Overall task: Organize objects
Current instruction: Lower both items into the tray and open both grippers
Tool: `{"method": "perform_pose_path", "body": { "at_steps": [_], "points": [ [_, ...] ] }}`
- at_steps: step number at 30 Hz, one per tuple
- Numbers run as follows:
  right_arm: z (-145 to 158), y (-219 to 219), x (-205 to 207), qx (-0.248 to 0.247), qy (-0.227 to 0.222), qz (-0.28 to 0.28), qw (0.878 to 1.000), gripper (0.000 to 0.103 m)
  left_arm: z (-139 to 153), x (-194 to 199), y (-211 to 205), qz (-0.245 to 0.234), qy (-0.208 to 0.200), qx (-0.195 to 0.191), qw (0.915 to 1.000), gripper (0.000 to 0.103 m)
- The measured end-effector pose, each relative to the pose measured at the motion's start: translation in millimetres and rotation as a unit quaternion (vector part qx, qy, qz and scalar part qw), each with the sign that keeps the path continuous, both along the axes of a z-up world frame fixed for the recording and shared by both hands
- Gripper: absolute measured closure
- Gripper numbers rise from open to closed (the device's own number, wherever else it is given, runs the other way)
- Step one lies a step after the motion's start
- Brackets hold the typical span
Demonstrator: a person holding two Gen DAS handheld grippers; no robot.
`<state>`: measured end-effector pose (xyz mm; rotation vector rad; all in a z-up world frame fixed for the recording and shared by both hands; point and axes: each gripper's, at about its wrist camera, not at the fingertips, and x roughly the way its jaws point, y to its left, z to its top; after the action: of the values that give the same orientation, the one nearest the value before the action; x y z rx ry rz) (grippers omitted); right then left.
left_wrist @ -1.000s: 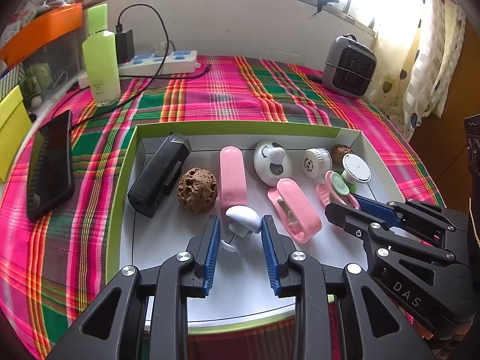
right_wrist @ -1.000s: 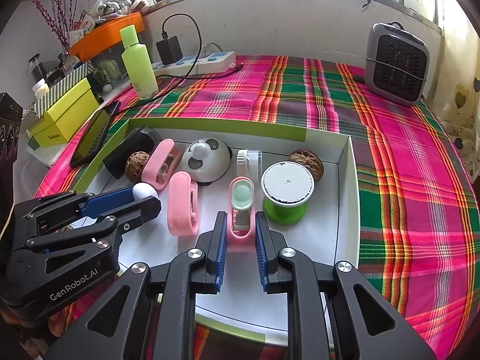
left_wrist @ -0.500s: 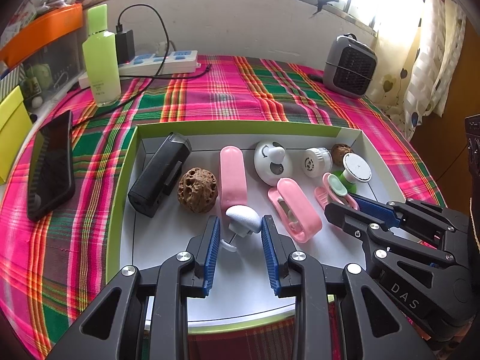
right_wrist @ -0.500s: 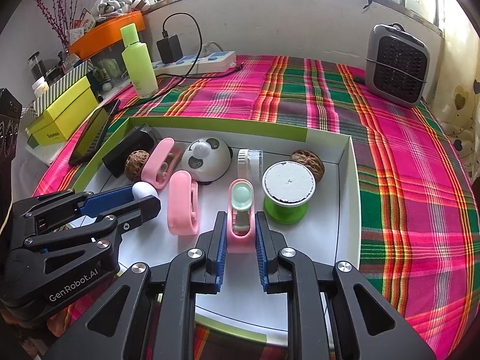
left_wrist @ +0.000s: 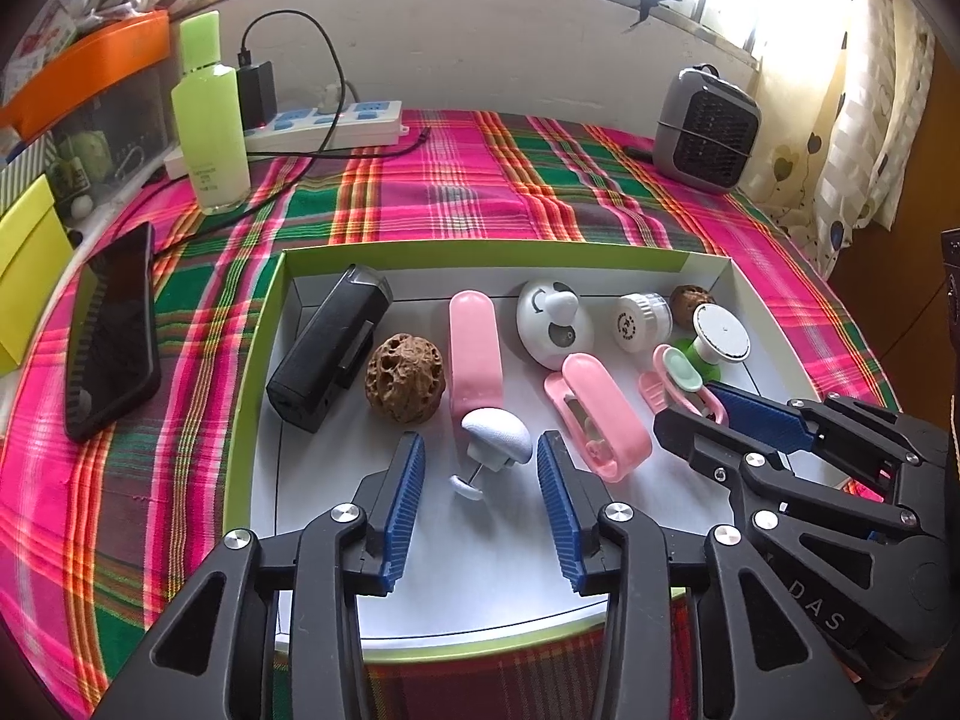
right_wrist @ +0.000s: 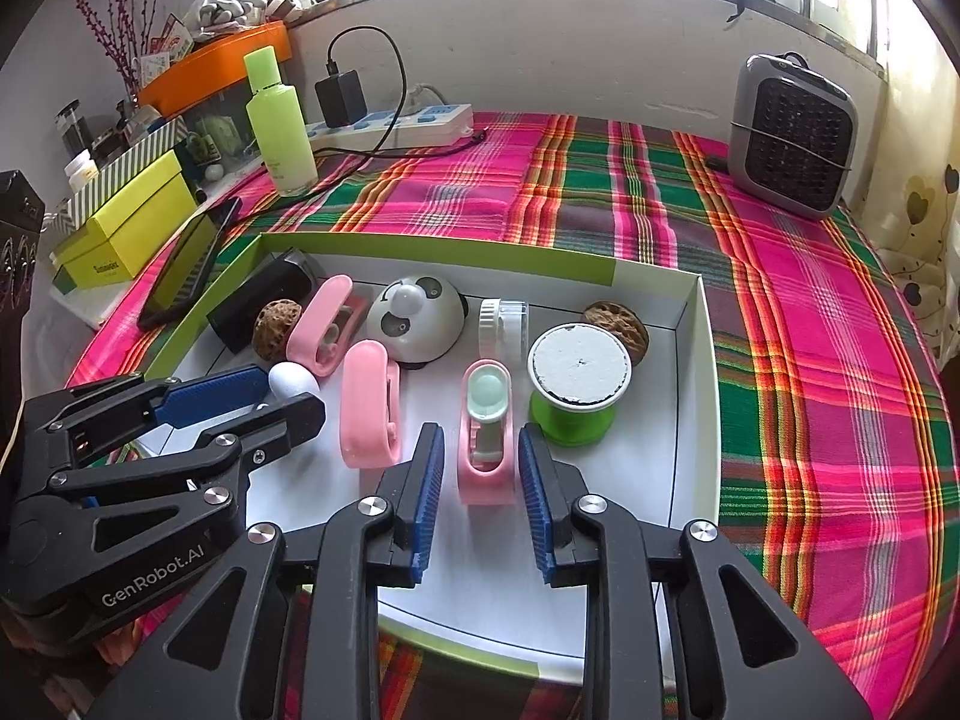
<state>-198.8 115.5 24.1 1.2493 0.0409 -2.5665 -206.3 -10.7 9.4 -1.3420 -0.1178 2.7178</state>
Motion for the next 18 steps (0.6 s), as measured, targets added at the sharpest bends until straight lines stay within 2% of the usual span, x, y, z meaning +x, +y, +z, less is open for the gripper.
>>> {"method": "perform_pose_path", "body": {
  "at_steps": [7,12,18],
  "points": [
    [3,0,2,0.000,0.005,-0.003,1.000,0.075,5,5,-1,0.000,0.006,0.004,1.0000,0.060],
    [6,-1,6,-0.002,0.009,-0.007,1.000,0.067,10,10,-1,0.003,0.012,0.002,0.9999,0.059],
    [11,0,12,-0.004,0.016,-0.014,1.000,0.066,15,18,-3,0.011,0.021,-0.007,0.9997,0.057]
  ]
}}
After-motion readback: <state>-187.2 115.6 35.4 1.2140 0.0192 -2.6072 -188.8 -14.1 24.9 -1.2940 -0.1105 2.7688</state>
